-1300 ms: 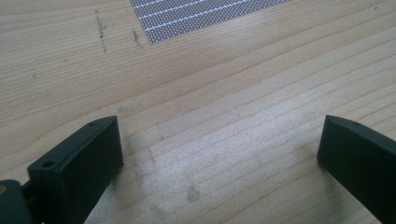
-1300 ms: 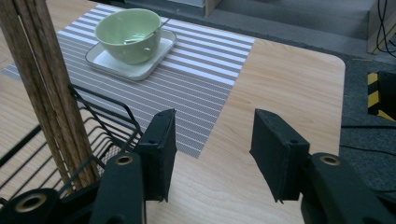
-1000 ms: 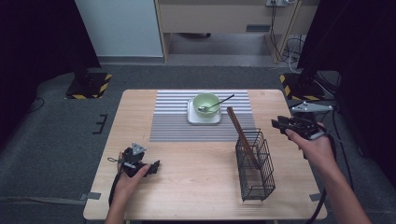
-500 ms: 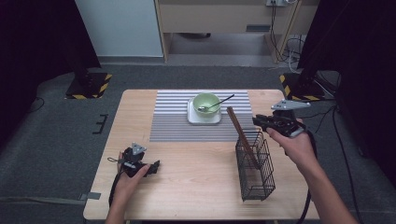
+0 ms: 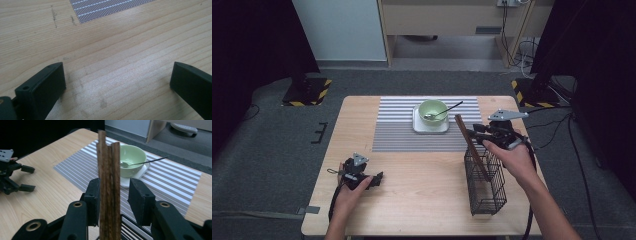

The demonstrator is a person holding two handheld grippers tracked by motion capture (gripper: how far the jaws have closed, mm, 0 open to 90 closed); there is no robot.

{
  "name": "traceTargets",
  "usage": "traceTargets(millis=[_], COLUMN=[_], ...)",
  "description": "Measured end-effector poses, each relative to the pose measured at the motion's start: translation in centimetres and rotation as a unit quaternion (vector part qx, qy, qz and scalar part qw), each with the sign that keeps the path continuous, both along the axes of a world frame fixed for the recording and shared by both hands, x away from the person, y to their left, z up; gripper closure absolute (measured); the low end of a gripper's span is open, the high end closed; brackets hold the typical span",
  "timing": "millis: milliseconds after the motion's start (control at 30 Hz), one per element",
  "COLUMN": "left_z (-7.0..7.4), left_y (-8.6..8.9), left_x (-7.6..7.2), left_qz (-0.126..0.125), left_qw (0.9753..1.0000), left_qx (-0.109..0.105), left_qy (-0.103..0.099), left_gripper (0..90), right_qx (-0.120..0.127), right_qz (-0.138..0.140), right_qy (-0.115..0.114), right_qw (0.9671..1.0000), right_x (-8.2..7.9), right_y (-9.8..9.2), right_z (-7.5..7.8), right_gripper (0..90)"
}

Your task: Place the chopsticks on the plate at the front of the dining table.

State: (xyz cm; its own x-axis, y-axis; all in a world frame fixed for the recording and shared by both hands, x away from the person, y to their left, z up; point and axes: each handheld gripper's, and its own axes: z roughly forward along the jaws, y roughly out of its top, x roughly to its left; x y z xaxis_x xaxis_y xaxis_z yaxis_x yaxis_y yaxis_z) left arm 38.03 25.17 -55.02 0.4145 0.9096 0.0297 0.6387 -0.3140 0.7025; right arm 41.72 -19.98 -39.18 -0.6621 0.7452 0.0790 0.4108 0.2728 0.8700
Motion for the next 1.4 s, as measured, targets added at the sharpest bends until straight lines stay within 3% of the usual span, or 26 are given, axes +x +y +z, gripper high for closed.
traceTargets(millis=[600,1167,1367,1400], left_z=[0.0,0.0,0.0,0.1], left_y=[0.0,0.0,-0.2,-0.3], left_x=[0.0,0.0,-0.1,-0.2], left_qz=[0.000,0.000,0.009,-0.003], left_qw=[1.0000,1.0000,1.0000,1.0000], left_qx=[0.000,0.000,-0.001,-0.006], left_qy=[0.000,0.000,0.001,0.003], left_gripper=[0.0,0.0,0.0,0.0], right_qx=[-0.020,-0.005,0.009,0.016], right_qz=[0.005,0.015,0.013,0.012], right_qy=[0.002,-0.004,-0.011,-0.015], right_qw=[0.9998,0.9999,0.9998,0.9997], right_x=[0.6,1.1,1.0,1.0], right_y=[1.6,2.1,1.7,1.5], right_z=[-0.5,-0.2,0.7,1.2], right_gripper=[73.6,83.4,83.7,83.7])
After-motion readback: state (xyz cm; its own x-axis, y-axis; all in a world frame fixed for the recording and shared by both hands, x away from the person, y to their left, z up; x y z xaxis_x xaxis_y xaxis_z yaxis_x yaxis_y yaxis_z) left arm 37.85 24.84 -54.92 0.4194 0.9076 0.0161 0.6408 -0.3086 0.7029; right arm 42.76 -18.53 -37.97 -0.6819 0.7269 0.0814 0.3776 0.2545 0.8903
